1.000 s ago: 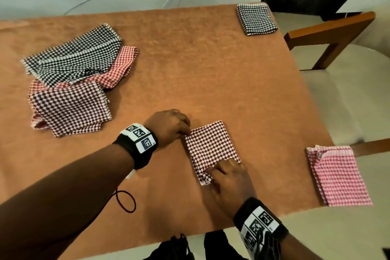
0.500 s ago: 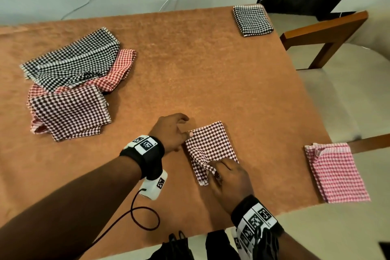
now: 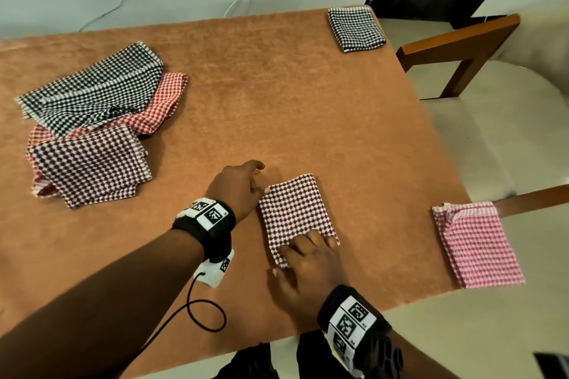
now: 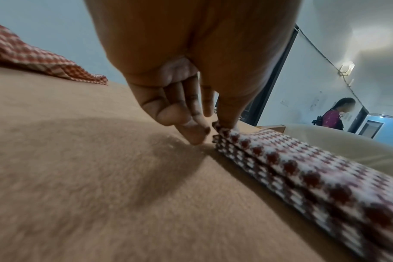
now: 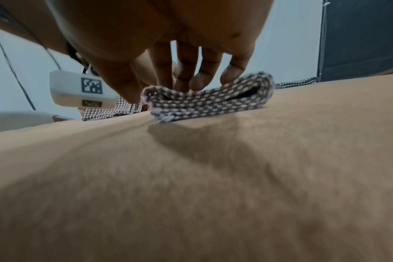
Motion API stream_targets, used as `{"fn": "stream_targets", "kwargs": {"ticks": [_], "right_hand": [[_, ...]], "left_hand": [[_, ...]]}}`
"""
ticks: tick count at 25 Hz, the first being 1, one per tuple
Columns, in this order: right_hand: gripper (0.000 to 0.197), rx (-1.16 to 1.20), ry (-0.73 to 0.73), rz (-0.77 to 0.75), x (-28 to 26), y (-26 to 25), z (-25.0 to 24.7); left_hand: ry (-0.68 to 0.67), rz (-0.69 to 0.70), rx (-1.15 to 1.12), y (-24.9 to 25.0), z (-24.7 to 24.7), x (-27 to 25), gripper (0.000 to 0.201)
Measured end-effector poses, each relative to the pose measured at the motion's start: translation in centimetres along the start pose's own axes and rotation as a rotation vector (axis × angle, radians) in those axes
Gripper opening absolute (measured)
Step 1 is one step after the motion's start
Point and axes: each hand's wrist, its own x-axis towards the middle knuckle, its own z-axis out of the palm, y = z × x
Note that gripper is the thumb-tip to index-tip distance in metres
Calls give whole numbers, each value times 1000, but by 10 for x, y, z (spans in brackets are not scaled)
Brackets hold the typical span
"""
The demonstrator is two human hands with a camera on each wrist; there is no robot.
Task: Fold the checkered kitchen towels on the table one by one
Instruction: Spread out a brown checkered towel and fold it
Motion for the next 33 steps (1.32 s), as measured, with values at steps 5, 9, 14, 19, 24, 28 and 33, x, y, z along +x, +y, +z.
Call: {"fn": "stream_targets", "kwargs": {"ticks": [5, 9, 14, 19, 24, 28, 33], "right_hand": [[51, 99, 52, 118, 23, 33, -26], [84, -93, -333, 4, 50, 67, -30], [83, -230, -450, -119, 58, 93, -8], [80, -199, -429, -97, 56, 93, -2], [82, 172, -170, 147, 55, 77, -12], [75, 589, -109, 395, 67, 71, -10], [38, 971, -307, 565, 86, 72, -13]], "left_hand": [[-146, 379, 86, 34, 16, -41, 87], [-265, 367, 375, 37, 50, -49, 118], [-268, 230, 466, 28, 72, -55, 138], [-254, 150, 419, 30, 73, -58, 143], [-196, -9, 328, 32, 65, -87, 141], [129, -71, 165, 25, 58, -160, 106], [267, -271, -118, 2, 56, -281, 65]]}}
